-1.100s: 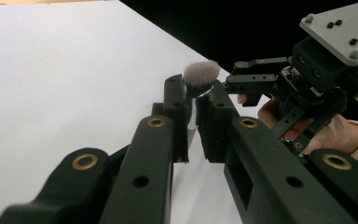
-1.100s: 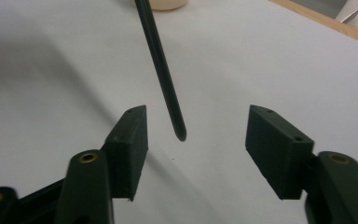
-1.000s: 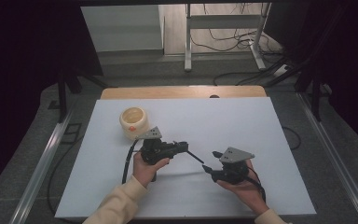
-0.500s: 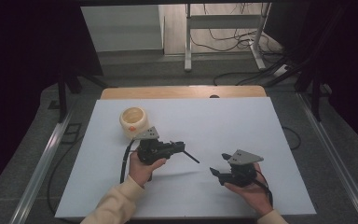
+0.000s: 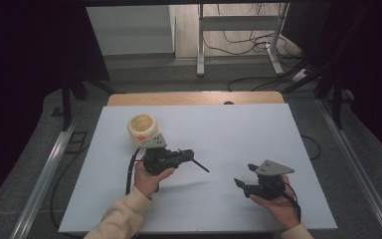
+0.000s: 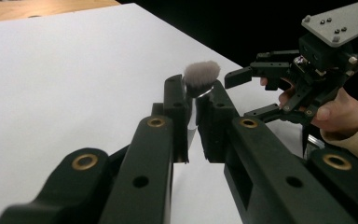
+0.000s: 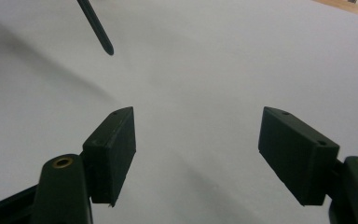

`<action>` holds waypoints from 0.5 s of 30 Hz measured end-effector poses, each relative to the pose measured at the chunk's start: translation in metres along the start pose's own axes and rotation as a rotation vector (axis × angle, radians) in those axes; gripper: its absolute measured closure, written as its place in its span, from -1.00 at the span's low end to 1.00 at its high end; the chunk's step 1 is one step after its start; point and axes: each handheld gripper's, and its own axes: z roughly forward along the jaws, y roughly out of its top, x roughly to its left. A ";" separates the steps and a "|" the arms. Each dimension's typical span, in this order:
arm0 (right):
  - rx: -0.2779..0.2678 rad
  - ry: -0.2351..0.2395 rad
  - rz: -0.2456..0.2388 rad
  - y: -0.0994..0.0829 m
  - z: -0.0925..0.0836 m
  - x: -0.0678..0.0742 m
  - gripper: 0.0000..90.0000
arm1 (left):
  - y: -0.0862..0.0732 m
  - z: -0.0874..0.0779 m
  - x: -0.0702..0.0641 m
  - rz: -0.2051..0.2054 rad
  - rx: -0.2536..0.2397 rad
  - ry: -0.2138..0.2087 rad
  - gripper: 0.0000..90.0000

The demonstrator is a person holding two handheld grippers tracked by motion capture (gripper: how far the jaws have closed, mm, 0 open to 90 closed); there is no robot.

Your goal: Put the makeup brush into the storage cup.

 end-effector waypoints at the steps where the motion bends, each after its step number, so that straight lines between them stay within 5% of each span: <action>1: 0.001 -0.001 0.002 -0.001 0.000 0.000 -0.39 | 0.000 -0.001 0.001 0.001 -0.001 0.003 0.84; 15: 0.021 -0.003 0.006 -0.005 0.000 -0.006 -0.42 | 0.004 -0.020 0.006 -0.015 -0.045 0.010 0.84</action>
